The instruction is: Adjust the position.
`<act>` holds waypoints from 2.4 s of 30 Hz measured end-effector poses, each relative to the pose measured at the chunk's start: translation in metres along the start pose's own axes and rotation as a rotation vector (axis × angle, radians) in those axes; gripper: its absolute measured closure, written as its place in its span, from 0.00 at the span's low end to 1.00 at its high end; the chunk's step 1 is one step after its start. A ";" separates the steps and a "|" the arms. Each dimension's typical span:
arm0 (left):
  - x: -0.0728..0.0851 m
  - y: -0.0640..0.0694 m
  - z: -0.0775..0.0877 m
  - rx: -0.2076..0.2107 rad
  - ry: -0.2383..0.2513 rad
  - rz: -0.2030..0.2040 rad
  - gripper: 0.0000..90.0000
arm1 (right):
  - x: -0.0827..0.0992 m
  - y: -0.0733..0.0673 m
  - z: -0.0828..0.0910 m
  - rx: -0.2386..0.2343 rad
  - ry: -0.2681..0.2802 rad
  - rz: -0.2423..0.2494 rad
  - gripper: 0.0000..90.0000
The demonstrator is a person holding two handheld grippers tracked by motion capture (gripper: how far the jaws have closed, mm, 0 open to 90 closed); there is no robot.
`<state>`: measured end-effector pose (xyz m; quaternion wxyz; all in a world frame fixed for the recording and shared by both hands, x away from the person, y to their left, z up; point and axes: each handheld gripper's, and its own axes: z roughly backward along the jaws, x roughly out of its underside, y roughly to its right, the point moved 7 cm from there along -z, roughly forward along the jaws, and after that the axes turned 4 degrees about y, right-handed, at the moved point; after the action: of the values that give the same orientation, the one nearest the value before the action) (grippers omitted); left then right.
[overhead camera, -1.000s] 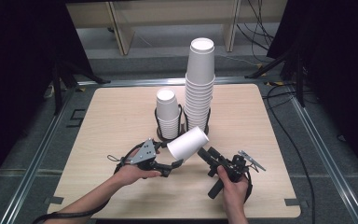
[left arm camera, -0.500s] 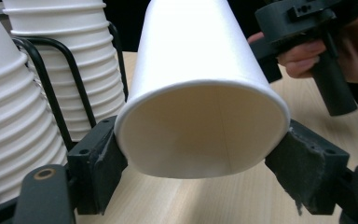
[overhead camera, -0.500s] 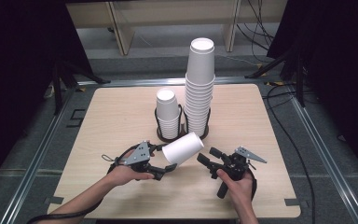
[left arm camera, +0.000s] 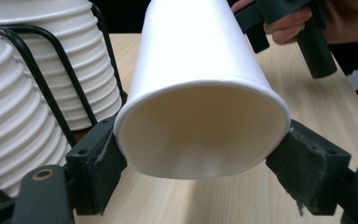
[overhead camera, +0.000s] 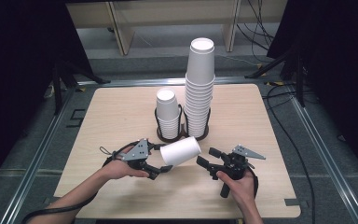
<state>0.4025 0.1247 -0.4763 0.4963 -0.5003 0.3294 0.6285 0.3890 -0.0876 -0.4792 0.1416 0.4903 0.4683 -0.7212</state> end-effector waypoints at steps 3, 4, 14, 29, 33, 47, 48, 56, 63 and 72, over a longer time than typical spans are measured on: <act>0.001 -0.003 0.003 -0.002 -0.027 -0.009 0.24 | 0.001 0.000 -0.001 -0.006 -0.017 0.028 0.13; 0.001 -0.004 0.003 0.001 -0.030 -0.010 0.24 | 0.001 0.000 -0.002 -0.007 -0.024 0.024 0.13; -0.003 -0.011 0.010 0.021 -0.103 -0.063 0.24 | -0.002 -0.001 -0.002 0.002 -0.048 0.061 0.13; -0.009 -0.017 0.016 0.078 -0.273 -0.152 0.24 | 0.000 -0.003 -0.001 -0.011 -0.124 0.129 0.13; -0.012 -0.019 0.018 0.084 -0.294 -0.171 0.24 | 0.001 -0.002 -0.002 0.004 -0.145 0.165 0.13; -0.017 -0.024 0.022 0.110 -0.384 -0.202 0.24 | 0.006 0.000 -0.003 0.028 -0.241 0.245 0.16; -0.018 -0.025 0.022 0.117 -0.396 -0.214 0.24 | 0.004 0.003 -0.005 0.028 -0.226 0.287 0.16; -0.026 -0.023 0.023 0.146 -0.447 -0.238 0.24 | 0.000 0.002 -0.002 0.006 -0.268 0.319 0.16; -0.025 -0.021 0.025 0.166 -0.498 -0.255 0.24 | -0.001 -0.002 -0.007 -0.005 -0.284 0.341 0.16; -0.026 -0.016 0.023 0.205 -0.551 -0.277 0.24 | 0.007 -0.010 -0.011 -0.044 -0.333 0.356 0.17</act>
<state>0.4106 0.1423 -0.4440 0.6953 -0.2991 0.1730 0.6302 0.3857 -0.0721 -0.4806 0.3523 0.4363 0.3602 -0.7455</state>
